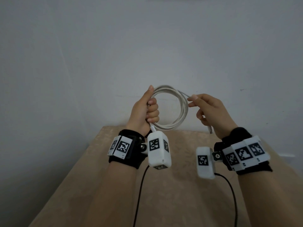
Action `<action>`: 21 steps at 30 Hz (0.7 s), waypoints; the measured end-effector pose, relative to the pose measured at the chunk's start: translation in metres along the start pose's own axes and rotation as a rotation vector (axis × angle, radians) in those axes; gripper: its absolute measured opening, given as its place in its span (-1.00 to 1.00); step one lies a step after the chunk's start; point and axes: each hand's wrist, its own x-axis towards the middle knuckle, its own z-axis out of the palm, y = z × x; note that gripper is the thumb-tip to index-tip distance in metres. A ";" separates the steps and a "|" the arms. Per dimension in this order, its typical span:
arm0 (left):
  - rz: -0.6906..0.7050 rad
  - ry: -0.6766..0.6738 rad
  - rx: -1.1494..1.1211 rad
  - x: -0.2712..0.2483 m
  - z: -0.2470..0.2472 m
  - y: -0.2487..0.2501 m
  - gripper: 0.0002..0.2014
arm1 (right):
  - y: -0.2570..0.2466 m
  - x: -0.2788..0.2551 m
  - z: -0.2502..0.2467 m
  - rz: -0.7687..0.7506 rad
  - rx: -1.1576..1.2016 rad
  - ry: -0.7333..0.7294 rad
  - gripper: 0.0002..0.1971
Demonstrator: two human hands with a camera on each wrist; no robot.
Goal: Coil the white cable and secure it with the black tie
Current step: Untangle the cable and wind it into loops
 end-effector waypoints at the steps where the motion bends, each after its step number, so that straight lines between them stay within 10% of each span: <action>1: 0.003 0.002 -0.015 0.000 0.001 0.000 -0.49 | -0.001 0.000 0.002 0.019 0.012 -0.015 -0.72; 21: -0.063 -0.092 -0.186 0.001 0.012 -0.005 -0.49 | 0.002 -0.003 0.022 0.021 0.140 -0.111 -0.78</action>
